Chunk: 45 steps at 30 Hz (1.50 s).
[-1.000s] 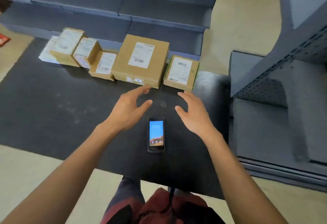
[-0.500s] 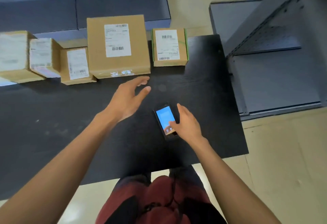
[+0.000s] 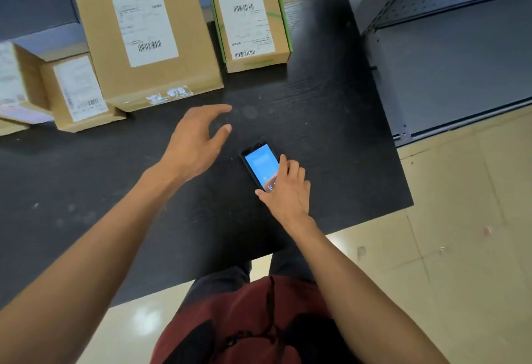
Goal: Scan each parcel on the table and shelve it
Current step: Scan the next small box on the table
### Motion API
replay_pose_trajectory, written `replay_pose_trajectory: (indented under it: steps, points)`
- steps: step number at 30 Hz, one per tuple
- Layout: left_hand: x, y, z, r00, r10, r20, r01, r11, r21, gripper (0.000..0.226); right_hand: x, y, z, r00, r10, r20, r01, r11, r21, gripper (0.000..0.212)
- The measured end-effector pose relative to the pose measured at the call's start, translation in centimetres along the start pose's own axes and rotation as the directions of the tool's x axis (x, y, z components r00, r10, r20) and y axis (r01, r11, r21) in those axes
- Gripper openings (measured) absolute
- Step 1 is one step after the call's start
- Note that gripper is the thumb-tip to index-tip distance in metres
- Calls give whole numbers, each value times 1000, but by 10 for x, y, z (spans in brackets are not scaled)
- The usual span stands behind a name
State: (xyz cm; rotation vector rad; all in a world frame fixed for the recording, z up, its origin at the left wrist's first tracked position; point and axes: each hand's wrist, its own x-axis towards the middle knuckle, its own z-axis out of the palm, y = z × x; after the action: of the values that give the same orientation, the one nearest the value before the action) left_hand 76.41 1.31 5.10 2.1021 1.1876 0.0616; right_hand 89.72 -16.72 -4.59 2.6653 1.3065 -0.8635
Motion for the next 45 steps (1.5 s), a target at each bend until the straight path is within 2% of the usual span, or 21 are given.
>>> replay_pose_trajectory:
  steps: [9,15,23,27,36,40,45]
  points:
    - [10,2,6,998,64,-22,-63,998,7,39,6,1,-2,999,-33,11,32,998,50,102]
    - [15,1,6,996,84,-1,-84,996,40,40,7,8,-12,999,-17,-47,24,989,143,101]
    - [49,16,-8,980,195,-32,-189,971,147,44,24,12,-81,991,83,-108,-33,916,399,102]
    - [71,24,-12,972,231,-50,-214,949,230,46,37,3,-129,989,99,-107,-43,900,434,105]
    - [118,8,-1,992,109,64,-126,821,556,56,64,-18,-196,998,43,-45,-19,902,432,106]
    - [127,5,6,994,65,92,-107,791,603,59,80,-24,-207,998,39,-44,-18,911,411,103]
    - [133,-1,9,996,37,86,-83,783,617,62,97,-32,-214,999,33,-38,-16,923,384,88]
